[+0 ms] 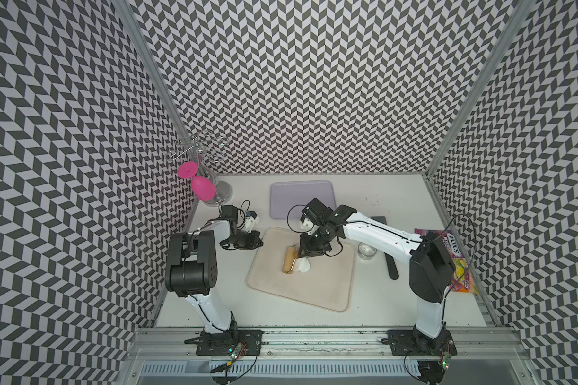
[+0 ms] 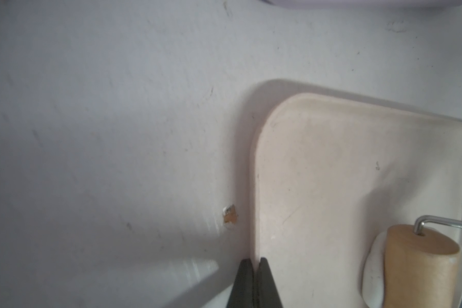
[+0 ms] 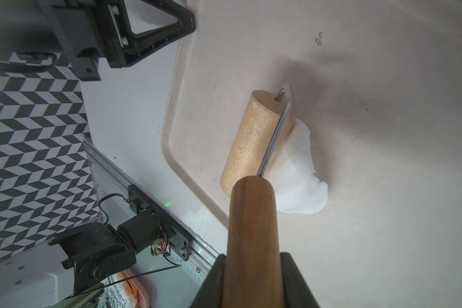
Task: Roll out the dumpling wrappers from the dough
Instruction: Flatten out the dough on the work surface.
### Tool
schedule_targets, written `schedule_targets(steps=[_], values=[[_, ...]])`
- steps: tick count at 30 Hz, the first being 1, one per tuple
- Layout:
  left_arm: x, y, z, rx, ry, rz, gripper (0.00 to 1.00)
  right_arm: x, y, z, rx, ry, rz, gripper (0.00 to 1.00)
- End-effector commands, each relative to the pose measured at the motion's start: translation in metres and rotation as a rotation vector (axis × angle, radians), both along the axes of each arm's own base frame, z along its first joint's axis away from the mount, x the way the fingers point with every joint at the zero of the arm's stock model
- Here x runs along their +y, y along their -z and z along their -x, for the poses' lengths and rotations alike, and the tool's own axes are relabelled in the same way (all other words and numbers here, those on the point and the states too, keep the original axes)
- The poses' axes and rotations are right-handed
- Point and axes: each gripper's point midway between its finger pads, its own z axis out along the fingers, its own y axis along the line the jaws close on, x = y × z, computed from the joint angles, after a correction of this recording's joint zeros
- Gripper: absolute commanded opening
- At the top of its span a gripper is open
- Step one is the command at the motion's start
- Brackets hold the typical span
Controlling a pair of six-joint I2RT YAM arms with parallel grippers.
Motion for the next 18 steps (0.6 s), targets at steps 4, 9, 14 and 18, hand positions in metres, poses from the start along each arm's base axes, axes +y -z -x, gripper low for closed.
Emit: schedule_targets(steps=[4,9,14,18], values=[[0.010,0.007,0.008,0.025,-0.005,-0.038,0.00,-0.065,0.105,0.013,0.081,0.053,0.367,0.00],[0.010,0.008,0.009,0.026,-0.004,-0.038,0.00,-0.068,0.110,0.015,0.085,0.060,0.375,0.00],[0.010,0.007,0.009,0.026,-0.006,-0.039,0.00,-0.067,0.114,0.014,0.090,0.062,0.370,0.00],[0.010,0.007,0.009,0.026,-0.007,-0.039,0.00,-0.058,0.106,0.008,0.075,0.062,0.339,0.00]])
